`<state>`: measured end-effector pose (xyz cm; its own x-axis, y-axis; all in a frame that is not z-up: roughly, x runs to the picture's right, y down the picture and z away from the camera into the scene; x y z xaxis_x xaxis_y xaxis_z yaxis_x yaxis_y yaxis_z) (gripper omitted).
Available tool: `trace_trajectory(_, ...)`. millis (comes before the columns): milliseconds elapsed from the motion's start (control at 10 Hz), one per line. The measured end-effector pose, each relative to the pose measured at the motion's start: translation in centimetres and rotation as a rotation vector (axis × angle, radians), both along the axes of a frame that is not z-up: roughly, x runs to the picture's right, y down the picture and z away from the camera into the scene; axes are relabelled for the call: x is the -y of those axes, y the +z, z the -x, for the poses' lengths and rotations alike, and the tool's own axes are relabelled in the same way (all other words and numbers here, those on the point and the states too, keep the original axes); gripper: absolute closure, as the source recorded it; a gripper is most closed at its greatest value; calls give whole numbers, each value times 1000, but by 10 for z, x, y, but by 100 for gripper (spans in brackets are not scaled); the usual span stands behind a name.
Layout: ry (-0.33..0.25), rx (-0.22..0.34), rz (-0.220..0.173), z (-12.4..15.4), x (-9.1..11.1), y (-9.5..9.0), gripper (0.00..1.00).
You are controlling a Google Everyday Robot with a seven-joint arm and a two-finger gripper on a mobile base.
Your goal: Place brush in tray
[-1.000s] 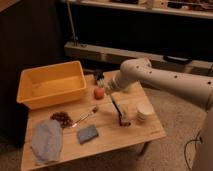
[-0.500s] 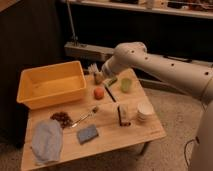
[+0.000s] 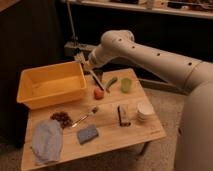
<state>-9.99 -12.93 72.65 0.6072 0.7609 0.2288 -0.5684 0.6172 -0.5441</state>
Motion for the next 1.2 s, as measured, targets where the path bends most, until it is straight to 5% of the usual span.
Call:
trace_trajectory(600,-1,97,-80,51,45,-1,100)
trace_trajectory(1200,-150,84,-107,151,63,26,100)
